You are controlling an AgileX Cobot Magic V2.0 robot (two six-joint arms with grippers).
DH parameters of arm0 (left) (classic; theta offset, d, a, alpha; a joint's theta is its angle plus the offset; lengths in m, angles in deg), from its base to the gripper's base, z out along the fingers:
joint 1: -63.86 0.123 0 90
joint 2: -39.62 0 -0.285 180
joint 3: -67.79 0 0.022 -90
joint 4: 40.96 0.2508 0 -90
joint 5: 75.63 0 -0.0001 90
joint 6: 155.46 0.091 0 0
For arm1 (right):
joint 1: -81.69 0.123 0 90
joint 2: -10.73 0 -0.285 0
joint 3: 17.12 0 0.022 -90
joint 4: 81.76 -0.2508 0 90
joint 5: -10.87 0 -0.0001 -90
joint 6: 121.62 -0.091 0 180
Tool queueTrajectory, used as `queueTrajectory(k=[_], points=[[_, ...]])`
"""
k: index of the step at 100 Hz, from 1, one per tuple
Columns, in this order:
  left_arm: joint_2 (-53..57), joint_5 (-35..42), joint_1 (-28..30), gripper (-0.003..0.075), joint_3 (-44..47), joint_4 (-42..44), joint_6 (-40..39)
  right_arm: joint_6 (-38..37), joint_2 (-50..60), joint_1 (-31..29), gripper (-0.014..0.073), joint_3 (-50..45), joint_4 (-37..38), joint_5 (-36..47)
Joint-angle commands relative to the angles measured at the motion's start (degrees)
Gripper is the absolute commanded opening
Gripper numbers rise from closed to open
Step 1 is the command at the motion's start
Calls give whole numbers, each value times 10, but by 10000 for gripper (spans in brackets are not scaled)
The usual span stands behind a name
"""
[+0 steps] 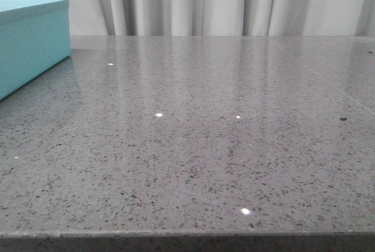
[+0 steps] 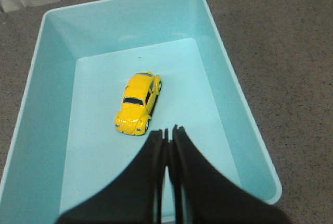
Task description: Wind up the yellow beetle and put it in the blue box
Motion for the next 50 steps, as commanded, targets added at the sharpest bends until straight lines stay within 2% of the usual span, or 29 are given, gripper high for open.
queueTrajectory(k=[1,50], points=[[15,51,-1,-19,-2,-11,-5,7,14,0,-67,3,8,49],[64,94,-1,-19,54,-26,-5,7,70,0,-67,-60,8,104]])
